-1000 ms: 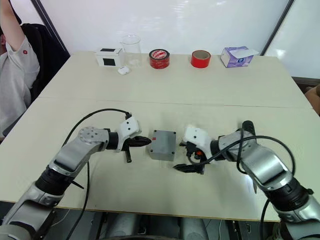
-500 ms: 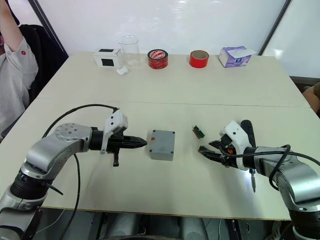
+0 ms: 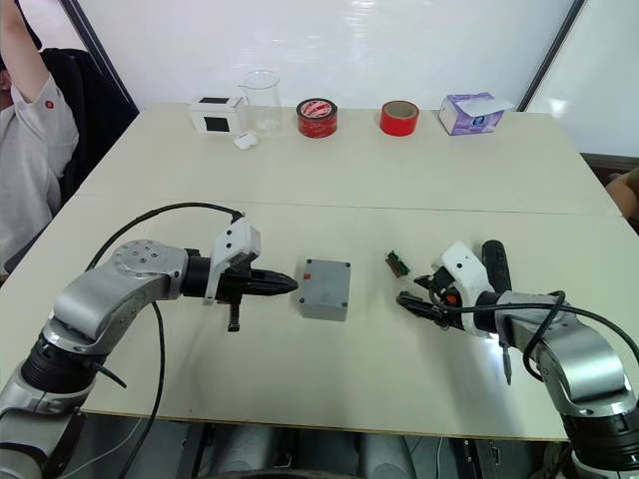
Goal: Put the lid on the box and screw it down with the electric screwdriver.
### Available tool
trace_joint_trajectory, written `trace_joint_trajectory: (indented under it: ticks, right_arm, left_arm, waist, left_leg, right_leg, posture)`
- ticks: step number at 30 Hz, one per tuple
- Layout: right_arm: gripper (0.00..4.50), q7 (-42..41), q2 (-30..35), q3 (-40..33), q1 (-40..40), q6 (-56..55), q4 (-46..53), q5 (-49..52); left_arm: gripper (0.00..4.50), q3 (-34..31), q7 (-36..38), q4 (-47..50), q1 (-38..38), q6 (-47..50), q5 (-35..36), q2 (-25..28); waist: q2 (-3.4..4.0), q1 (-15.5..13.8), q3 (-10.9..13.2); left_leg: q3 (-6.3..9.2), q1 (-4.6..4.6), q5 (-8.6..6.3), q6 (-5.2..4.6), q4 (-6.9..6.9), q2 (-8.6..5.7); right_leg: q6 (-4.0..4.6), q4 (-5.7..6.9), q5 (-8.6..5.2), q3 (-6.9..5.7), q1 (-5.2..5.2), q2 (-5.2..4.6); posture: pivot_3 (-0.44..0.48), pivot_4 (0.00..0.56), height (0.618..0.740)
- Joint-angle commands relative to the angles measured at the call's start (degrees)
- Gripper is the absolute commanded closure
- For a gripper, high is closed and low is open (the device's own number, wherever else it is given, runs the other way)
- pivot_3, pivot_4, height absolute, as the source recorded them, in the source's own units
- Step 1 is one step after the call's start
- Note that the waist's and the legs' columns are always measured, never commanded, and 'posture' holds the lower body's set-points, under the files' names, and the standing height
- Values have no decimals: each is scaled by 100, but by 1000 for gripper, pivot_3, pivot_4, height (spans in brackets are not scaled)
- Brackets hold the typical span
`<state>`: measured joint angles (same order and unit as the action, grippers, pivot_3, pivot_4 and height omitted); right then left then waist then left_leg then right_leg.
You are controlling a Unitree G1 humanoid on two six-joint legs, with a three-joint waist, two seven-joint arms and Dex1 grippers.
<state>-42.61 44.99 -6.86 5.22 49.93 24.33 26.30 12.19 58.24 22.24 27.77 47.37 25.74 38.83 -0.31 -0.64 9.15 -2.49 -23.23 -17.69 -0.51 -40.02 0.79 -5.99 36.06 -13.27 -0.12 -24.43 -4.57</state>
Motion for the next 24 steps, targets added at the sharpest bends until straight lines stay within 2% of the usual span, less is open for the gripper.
trace_joint_trajectory:
  ticks: [1, 4, 5, 24]
  right_arm:
    - [3034, -5, -10, 36, 30, -137, 38, 2]
    - [4339, 17, 29, 109, 4, -192, 13, -85]
    - [4483, 22, 50, 142, -3, -223, 0, -127]
    - [4483, 73, 57, -141, 181, 11, 55, 183]
  left_arm:
    - [4500, -36, -12, 74, 42, -55, 67, 18]
    - [4500, -31, -12, 80, 32, -59, 72, 20]
    - [4500, -31, -10, 77, 32, -61, 70, 23]
    - [4500, -54, -20, 17, 28, -72, 64, 23]
  waist:
    - [0, -1, 0]
    - [0, -5, 0]
    - [0, -3, 0]
    - [0, -3, 0]
  left_leg:
    - [0, 0, 0, 0, 0, 0]
    - [-1, 0, 0, 0, 0, 0]
    - [-1, 0, 0, 0, 0, 0]
    - [0, 0, 0, 0, 0, 0]
  right_leg:
    - [0, 0, 0, 0, 0, 0]
    - [0, 0, 0, 0, 0, 0]
    - [0, 0, 0, 0, 0, 0]
    - [0, 0, 0, 0, 0, 0]
  posture:
    - [0, 150, 740]
    - [0, 150, 740]
    - [0, 150, 740]
    - [0, 150, 740]
